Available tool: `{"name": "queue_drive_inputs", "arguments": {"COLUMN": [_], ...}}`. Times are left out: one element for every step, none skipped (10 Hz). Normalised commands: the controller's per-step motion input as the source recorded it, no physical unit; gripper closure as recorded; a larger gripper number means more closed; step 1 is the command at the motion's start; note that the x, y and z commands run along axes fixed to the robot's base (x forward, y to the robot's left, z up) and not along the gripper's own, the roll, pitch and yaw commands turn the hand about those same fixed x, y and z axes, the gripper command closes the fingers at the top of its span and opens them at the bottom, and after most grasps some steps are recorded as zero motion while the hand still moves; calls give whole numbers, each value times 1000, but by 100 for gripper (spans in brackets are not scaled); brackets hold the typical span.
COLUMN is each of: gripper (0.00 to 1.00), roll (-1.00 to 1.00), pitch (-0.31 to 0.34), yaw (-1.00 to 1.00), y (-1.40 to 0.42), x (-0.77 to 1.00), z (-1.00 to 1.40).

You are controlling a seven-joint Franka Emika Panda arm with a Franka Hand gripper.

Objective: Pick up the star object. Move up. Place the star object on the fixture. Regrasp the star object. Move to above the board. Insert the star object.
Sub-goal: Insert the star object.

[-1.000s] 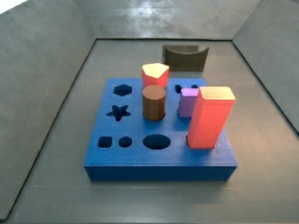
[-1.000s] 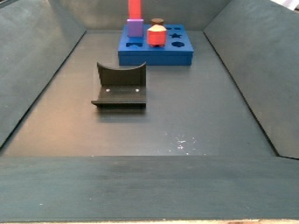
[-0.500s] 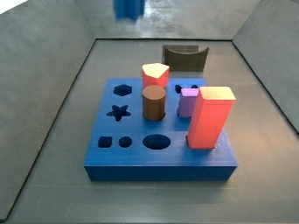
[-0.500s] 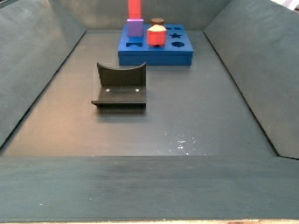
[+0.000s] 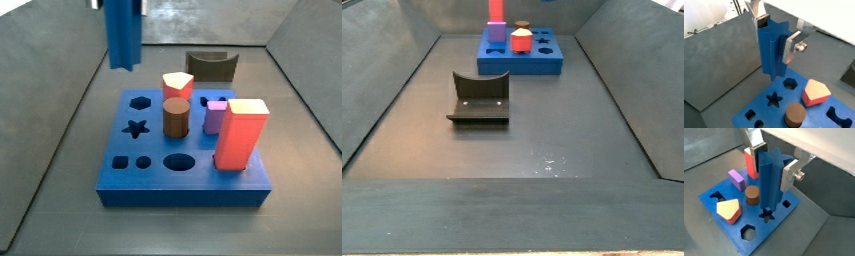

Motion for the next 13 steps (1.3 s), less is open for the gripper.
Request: {"name": "queue_drive_inputs", "arguments": {"gripper": [100,100,100,100,100,100,100,100,100,100,100,100,100], "roll": [-40,-80,-170,-250,-269,-203,-184,-194,-254,-331,-351,-306,-243], "pitch": [-20,0,11,0,0,-91,-86,-86,-113,-149,-94,-71,-20], "yaw": [0,-257,-566,-666,-671,-823,-840,-791,-763,-663,-577,-566,-514], "y": [0,-49,-20,0,0,-63,-77,-74,-49,0,0,9,0], "x": [-94,0,151,46,14,0,0,0,0,114,246,129,49], "z": [-234,-340,-357,-446,-420,-289,-300,-300,-200,-191,-349,-426,-566]}}
